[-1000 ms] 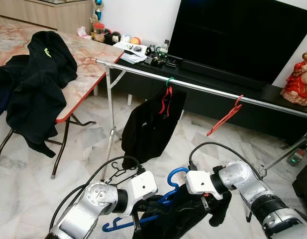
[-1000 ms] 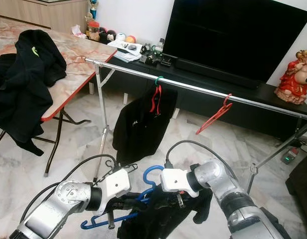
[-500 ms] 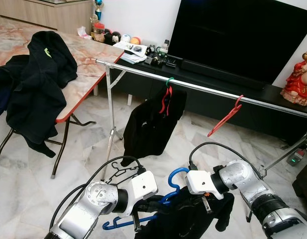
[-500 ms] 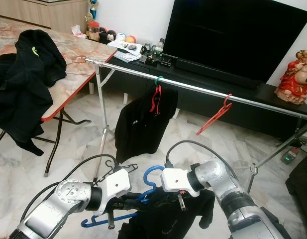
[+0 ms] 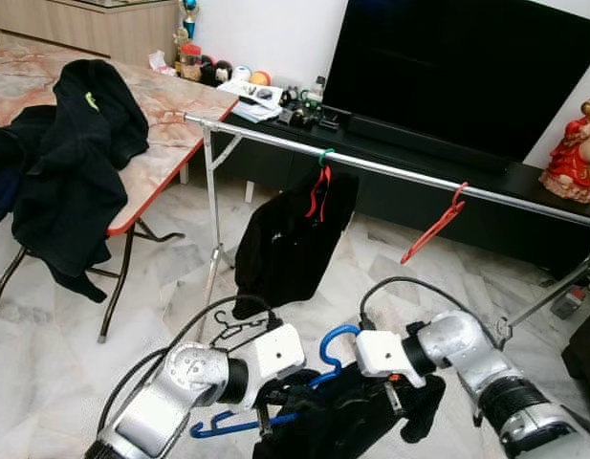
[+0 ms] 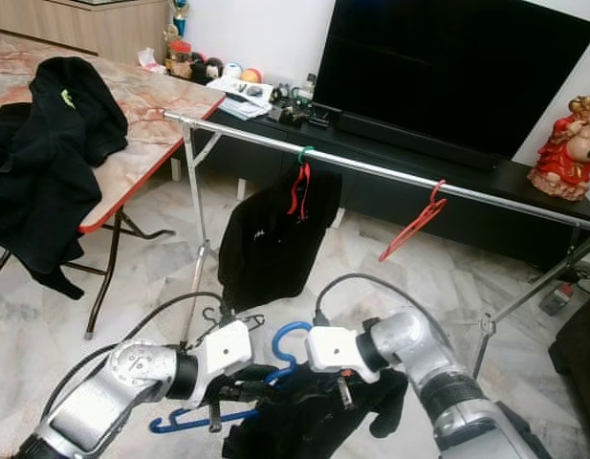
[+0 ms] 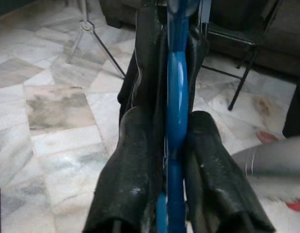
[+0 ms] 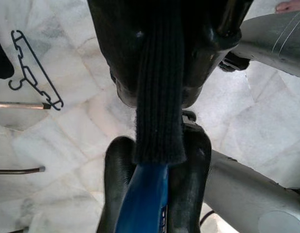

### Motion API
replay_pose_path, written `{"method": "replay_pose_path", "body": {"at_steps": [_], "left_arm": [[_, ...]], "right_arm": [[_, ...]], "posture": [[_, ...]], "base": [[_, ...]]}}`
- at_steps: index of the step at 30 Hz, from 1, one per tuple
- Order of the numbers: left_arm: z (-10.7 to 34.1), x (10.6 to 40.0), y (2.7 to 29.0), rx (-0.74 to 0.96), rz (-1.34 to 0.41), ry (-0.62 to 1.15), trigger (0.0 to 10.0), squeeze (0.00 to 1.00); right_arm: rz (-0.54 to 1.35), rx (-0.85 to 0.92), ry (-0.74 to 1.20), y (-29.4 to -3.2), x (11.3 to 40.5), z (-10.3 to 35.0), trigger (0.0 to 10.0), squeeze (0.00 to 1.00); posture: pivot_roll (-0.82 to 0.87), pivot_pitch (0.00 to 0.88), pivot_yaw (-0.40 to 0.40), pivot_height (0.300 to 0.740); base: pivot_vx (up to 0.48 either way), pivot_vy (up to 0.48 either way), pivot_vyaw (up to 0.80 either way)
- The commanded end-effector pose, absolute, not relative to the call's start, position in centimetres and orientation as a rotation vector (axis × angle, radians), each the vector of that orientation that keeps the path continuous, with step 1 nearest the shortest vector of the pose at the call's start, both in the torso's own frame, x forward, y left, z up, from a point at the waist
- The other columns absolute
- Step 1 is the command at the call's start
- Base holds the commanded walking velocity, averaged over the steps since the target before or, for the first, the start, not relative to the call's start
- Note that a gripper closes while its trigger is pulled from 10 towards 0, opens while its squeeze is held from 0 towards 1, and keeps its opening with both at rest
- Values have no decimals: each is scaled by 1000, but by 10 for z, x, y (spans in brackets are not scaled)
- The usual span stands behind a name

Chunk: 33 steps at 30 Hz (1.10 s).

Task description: Hang hanger

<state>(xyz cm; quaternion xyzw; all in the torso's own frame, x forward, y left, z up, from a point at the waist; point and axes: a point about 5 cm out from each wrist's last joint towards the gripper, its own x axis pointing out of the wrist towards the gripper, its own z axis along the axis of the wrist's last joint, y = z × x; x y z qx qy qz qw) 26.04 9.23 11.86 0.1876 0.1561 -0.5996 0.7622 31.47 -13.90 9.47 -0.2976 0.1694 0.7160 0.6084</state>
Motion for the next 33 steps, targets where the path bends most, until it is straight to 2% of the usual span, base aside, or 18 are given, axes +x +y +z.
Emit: {"method": "replay_pose_path", "body": {"at_steps": [1,9,17,22,26,27,33], "left_arm": [[135,265,92,427,-1303,270,10000,1000],[133,257,122,478,-1322,360,10000,1000],[134,265,158,439,-1074,339,10000,1000],[127,265,167,418,-974,333,10000,1000],[114,265,160,336,-907,299,10000,1000],[110,266,157,329,-899,290,10000,0],[98,271,134,278,-882,264,10000,0]], "right_arm": [[1672,-718,411,-143,313,94,0,0],[1586,-768,454,-156,314,89,0,0],[1267,-776,406,-175,332,96,0,0],[1147,-723,349,-183,340,107,0,0],[1106,-727,275,-183,346,121,0,0],[1110,-735,253,-180,348,125,0,0],[1141,-776,151,-166,353,146,0,0]], "posture": [[215,0,-213,740],[213,0,-211,740],[216,0,-217,740],[207,0,-212,740],[201,0,-213,740],[201,0,-213,740],[190,0,-213,740]], "base": [[0,0,0],[0,0,0],[0,0,0],[0,0,0],[0,0,0],[0,0,0],[0,0,0]]}}
